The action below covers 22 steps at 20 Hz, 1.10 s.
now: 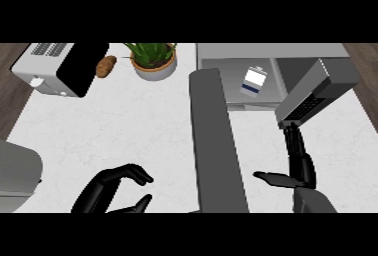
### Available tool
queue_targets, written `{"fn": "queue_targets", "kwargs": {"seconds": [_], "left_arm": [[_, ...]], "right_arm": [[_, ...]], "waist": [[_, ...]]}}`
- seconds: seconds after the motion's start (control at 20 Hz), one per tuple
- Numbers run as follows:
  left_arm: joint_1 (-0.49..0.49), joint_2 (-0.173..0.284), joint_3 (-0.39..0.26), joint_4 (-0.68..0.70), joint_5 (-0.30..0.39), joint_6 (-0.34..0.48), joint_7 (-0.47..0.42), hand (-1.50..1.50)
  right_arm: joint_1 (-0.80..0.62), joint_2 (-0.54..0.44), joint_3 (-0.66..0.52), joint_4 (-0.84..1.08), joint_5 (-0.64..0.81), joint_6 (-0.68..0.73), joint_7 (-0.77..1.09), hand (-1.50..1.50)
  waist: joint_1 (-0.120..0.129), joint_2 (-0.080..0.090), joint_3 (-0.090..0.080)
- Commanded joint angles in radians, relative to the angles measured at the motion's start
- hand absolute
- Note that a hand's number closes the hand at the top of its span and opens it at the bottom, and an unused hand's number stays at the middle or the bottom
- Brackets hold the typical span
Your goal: Pick up the milk, place it into the microwave and close the microwave
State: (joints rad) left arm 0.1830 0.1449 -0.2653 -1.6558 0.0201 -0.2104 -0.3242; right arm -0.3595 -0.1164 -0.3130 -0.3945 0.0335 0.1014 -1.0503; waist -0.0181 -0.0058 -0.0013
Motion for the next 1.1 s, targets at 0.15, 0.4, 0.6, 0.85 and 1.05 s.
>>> {"fn": "queue_targets", "kwargs": {"seconds": [0.15, 0.4, 0.6, 0.85, 1.05], "left_arm": [[-0.032, 0.034, -0.063, 0.080, -0.133, -0.005, -0.026, 1.50], [-0.145, 0.033, -0.134, 0.174, -0.240, -0.022, -0.011, 1.50], [-0.156, -0.043, -0.222, 0.211, -0.288, -0.012, 0.050, 1.50], [-0.277, -0.141, -0.280, 0.410, -0.302, 0.026, -0.006, 1.50], [-0.363, -0.143, -0.427, 0.509, -0.226, 0.186, 0.004, 1.50]], "right_arm": [[0.176, 0.001, 0.036, -0.269, -0.060, 0.132, -0.008, -1.50], [0.314, 0.009, 0.088, -0.474, -0.087, 0.158, 0.066, -1.50], [0.484, -0.012, 0.114, -0.727, -0.134, 0.175, 0.172, -1.50], [0.618, -0.024, 0.128, -0.957, -0.193, 0.206, 0.246, -1.50], [0.694, -0.083, 0.100, -1.093, -0.277, 0.288, 0.322, -1.50]], "waist": [[-0.014, -0.005, -0.002], [-0.019, -0.002, -0.002], [-0.014, 0.000, -0.002], [-0.009, 0.005, -0.001], [-0.012, 0.007, -0.001]]}}
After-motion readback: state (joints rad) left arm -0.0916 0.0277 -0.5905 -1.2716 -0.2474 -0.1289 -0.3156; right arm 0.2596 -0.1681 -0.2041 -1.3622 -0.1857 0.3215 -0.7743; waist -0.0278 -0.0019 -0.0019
